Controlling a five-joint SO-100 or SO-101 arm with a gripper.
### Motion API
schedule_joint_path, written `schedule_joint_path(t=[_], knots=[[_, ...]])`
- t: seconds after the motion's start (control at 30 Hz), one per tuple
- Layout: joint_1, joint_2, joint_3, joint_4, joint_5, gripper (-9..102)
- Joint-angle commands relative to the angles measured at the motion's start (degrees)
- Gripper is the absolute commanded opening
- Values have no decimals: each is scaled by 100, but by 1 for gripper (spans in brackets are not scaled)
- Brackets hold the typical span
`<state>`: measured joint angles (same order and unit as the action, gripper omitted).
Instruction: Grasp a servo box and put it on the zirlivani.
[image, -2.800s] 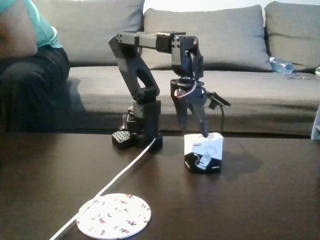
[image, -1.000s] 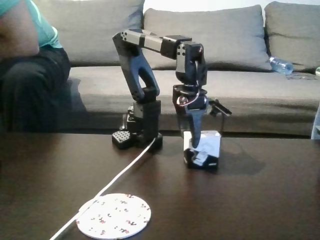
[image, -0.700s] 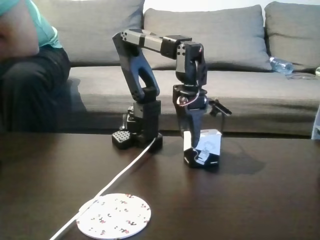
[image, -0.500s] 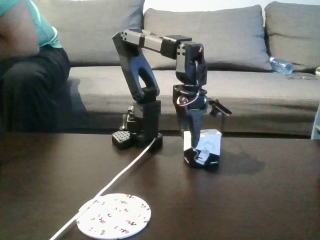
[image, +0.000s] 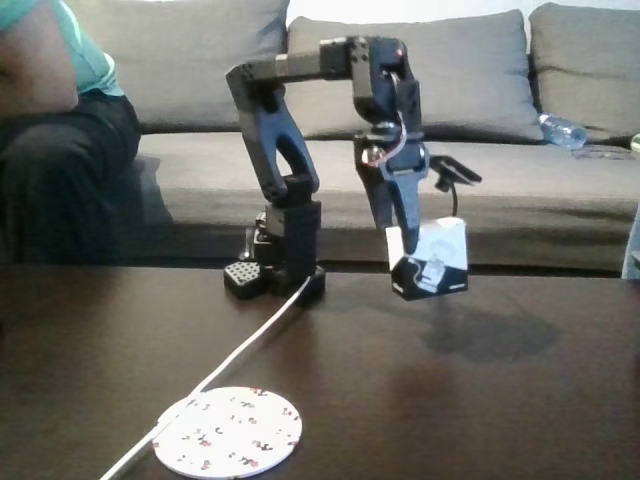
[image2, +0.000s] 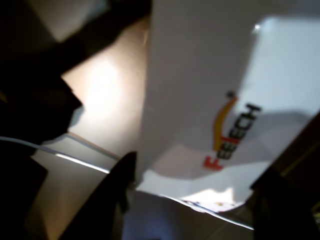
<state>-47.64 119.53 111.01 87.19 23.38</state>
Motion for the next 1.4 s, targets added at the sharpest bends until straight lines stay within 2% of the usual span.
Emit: schedule_joint_path(t=[0.0,0.47,0.63,0.83,1.1,1.37], knots=[[501,26,-334,-158,-229,23],[2962,18,-598,-396,-1600,23],[3665,-53,-545,-1037,-1872,23],[4210,-1301,-1107,-1283,-1934,23],[4772,-3050,-3155,-475,-1907,23],[5256,-3876,-4764,712,-1925,23]])
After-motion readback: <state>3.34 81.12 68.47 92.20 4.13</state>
